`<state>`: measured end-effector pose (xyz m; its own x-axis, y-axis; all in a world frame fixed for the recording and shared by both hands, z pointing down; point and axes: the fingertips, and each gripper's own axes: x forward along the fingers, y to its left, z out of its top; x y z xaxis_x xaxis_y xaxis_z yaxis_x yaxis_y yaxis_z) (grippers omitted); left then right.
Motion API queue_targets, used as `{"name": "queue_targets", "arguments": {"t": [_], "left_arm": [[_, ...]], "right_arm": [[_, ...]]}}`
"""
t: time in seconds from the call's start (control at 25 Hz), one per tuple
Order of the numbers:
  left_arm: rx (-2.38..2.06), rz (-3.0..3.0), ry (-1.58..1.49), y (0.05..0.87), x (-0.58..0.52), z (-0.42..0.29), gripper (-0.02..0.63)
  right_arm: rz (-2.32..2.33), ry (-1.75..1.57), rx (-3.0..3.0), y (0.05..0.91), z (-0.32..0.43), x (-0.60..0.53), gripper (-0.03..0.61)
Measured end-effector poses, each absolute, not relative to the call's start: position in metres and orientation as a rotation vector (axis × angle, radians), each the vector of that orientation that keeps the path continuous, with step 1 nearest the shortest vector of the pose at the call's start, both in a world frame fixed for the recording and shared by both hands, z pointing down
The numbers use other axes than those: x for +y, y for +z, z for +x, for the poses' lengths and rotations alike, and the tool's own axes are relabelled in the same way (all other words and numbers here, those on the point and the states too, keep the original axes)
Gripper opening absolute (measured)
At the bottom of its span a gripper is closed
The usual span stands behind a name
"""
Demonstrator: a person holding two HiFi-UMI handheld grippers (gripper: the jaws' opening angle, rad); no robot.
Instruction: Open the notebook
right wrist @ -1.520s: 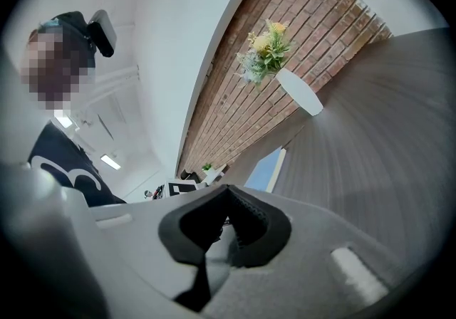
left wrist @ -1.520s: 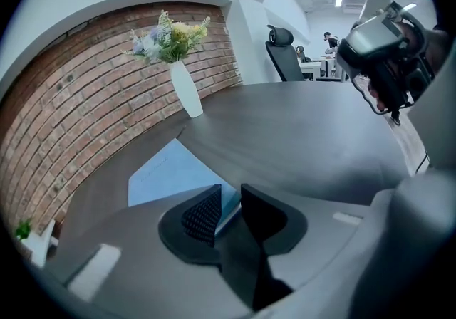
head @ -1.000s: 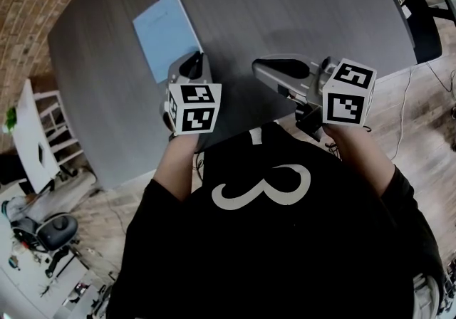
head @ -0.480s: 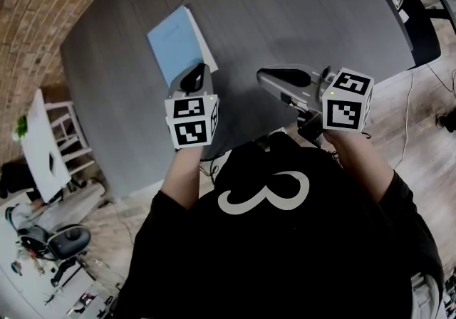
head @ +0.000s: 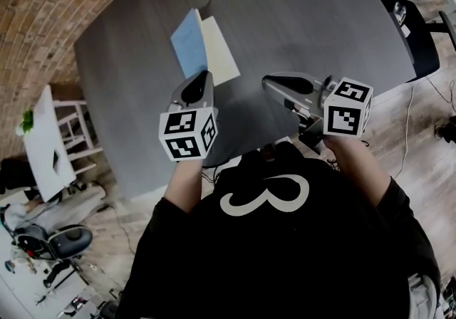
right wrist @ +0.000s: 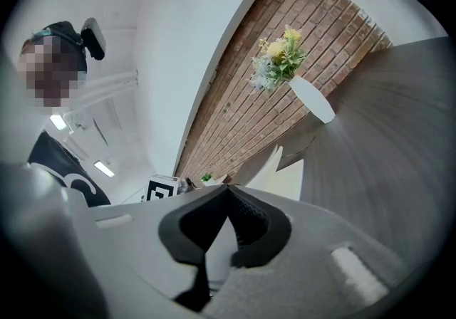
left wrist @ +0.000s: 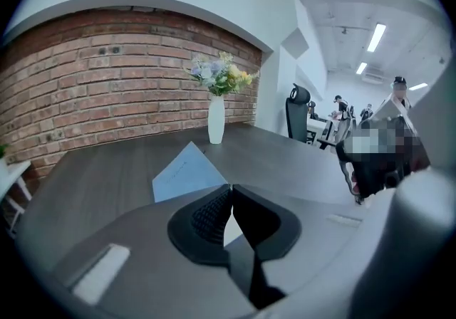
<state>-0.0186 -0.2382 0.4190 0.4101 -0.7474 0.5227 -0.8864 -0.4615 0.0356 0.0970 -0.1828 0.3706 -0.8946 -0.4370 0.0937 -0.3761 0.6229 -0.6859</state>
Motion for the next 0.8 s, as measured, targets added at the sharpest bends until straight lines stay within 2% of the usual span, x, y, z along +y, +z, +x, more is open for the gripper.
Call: {"name": "queue_targets", "arguments": {"t": [0.8], "left_arm": [[-1.481,2.212,0.247,0.391,-0.209,-0.141,0.029]], "right_arm": [[-0.592,-1.074,2.872,0.341,-0.001,-0.174,0.000]]}}
